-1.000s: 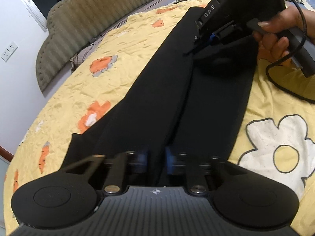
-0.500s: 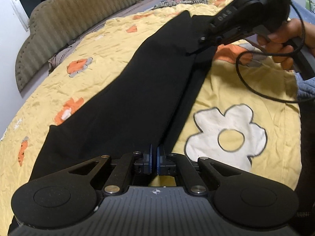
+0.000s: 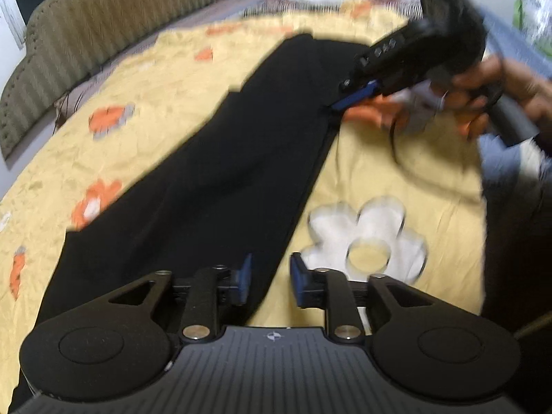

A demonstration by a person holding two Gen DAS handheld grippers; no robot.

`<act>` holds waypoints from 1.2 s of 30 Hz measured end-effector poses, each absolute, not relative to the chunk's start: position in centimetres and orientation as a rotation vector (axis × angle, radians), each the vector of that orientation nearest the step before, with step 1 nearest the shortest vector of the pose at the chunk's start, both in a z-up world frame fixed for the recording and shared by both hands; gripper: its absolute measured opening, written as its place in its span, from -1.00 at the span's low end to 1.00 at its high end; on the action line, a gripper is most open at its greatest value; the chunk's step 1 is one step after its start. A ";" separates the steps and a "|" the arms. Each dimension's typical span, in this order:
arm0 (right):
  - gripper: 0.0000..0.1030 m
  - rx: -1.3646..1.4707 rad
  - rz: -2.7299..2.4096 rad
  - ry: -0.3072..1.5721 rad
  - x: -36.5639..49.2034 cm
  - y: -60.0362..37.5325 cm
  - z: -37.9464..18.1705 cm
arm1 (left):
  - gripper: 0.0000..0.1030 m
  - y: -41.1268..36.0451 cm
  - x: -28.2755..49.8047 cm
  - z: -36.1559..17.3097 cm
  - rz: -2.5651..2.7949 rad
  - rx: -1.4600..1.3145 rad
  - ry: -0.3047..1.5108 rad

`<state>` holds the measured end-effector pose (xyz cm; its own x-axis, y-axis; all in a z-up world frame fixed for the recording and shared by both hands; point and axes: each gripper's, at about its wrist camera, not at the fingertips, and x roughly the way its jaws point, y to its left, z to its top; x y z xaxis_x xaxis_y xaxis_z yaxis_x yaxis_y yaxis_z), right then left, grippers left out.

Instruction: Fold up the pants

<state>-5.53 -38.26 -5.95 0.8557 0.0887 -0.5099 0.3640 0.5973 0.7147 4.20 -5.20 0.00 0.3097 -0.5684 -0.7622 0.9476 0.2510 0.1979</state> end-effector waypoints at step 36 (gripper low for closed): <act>0.32 0.942 -0.266 0.484 4.2 -49.0 -6.0 | 0.37 -20.5 7.9 -4.4 -1.180 0.335 0.802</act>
